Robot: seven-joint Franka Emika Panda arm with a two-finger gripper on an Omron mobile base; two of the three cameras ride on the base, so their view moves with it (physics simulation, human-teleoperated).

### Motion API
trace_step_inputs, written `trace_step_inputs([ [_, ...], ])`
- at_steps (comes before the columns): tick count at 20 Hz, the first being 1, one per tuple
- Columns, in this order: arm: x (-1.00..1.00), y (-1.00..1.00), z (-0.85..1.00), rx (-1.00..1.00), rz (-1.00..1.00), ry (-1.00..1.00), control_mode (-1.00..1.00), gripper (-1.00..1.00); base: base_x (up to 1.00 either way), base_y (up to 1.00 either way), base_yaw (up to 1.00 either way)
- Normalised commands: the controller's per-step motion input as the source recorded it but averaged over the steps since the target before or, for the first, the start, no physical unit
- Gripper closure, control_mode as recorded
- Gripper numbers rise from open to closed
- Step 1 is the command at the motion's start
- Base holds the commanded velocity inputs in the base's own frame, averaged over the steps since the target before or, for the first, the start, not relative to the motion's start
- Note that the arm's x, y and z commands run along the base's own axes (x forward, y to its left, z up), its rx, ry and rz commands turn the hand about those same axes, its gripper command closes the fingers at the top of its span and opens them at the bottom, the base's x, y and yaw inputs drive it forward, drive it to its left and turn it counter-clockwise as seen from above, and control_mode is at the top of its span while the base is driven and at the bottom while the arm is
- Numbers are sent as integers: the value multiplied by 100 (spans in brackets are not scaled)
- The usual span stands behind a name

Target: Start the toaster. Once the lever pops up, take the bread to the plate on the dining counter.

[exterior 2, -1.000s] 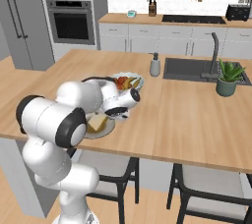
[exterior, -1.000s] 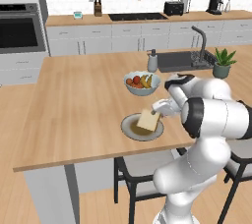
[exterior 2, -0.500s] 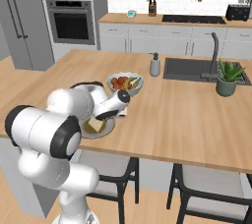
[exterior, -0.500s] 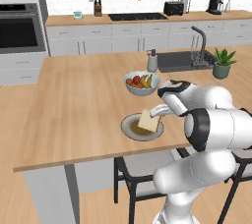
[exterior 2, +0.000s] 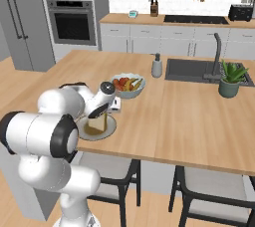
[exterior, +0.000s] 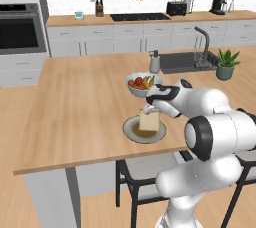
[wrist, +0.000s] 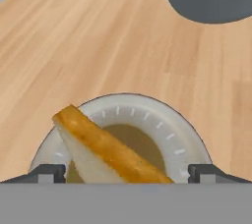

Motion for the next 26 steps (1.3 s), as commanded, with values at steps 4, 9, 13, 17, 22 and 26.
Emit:
trace_step_inputs([
  [4,29,-1,40,-2,-5,8,-100,-100,0,0,0],
  [9,13,-3,29,0,-1,4,-100,-100,0,0,0],
  [13,0,0,23,-2,-1,0,-100,-100,0,0,0],
  [17,0,0,25,-3,-1,0,-100,-100,0,0,0],
  [22,-15,0,18,-5,-2,1,-100,-100,0,0,0],
  [26,-26,0,0,-8,-1,3,-100,-100,0,0,0],
])
